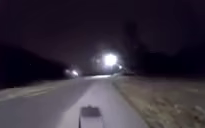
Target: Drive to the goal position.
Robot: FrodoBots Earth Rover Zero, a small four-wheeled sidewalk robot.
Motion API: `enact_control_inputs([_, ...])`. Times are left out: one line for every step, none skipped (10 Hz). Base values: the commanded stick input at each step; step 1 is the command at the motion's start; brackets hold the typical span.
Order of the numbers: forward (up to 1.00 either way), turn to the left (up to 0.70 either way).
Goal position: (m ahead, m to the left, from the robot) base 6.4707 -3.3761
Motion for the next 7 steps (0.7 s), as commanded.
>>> enact_control_inputs([0.70, 0.00])
enact_control_inputs([0.70, 0.00])
enact_control_inputs([0.70, 0.00])
enact_control_inputs([0.70, 0.00])
enact_control_inputs([0.70, 0.00])
enact_control_inputs([0.70, 0.00])
enact_control_inputs([0.70, 0.00])
